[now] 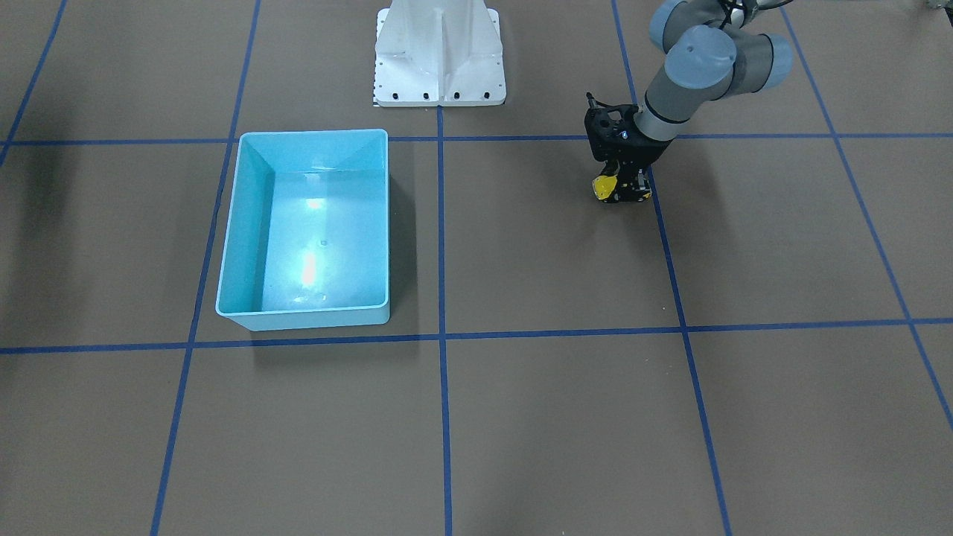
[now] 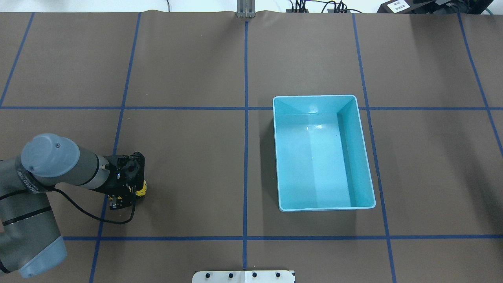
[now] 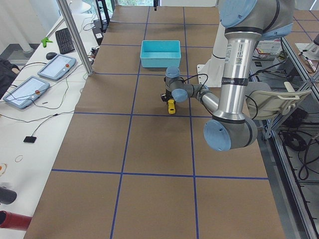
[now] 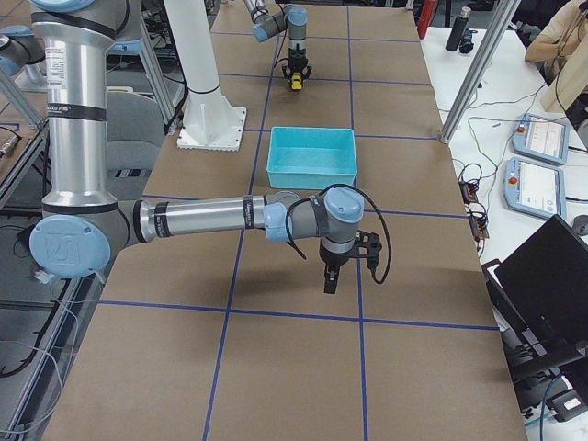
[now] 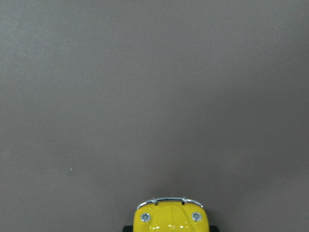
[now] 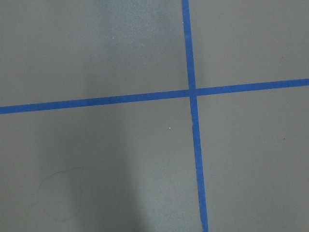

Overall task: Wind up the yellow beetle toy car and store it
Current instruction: 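Drag the car toward the robot with the left gripper, winding it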

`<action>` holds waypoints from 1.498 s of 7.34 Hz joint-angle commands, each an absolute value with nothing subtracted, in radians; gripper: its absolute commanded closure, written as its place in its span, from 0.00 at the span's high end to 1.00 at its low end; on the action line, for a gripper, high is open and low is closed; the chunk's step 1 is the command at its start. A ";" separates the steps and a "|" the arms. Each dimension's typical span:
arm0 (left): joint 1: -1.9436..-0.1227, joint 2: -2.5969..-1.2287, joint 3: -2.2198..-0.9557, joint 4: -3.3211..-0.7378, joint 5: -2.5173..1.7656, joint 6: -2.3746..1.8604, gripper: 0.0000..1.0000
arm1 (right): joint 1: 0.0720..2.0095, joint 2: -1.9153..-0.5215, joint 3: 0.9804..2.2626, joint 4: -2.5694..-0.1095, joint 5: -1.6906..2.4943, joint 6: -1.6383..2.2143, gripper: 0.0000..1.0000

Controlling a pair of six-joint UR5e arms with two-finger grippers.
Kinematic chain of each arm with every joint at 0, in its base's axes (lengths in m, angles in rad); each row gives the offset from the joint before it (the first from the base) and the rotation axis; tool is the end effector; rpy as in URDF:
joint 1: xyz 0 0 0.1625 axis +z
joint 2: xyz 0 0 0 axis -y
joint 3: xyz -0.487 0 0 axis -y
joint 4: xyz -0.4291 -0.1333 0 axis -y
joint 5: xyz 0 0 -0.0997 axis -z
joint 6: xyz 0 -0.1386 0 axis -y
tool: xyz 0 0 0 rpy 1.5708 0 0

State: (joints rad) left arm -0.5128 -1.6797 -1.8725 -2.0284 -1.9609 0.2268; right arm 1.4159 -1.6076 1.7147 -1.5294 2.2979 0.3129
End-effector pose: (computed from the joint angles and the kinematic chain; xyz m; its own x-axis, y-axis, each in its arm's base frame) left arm 0.4908 -0.3688 0.4821 0.0691 0.9953 -0.0678 -0.5938 0.0957 0.7989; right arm -0.0400 -0.5227 0.6910 0.7348 0.0987 0.6710 -0.0774 0.9951 -0.0616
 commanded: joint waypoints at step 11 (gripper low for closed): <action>-0.558 -1.523 -1.871 -2.194 -2.025 0.227 0.25 | 1.416 -1.606 1.715 -1.529 2.303 0.313 1.00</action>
State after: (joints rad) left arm -0.5575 -1.5310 -1.8718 -2.1858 -2.0237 0.2270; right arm 1.4159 -1.6066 1.7150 -1.5294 2.3025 0.3130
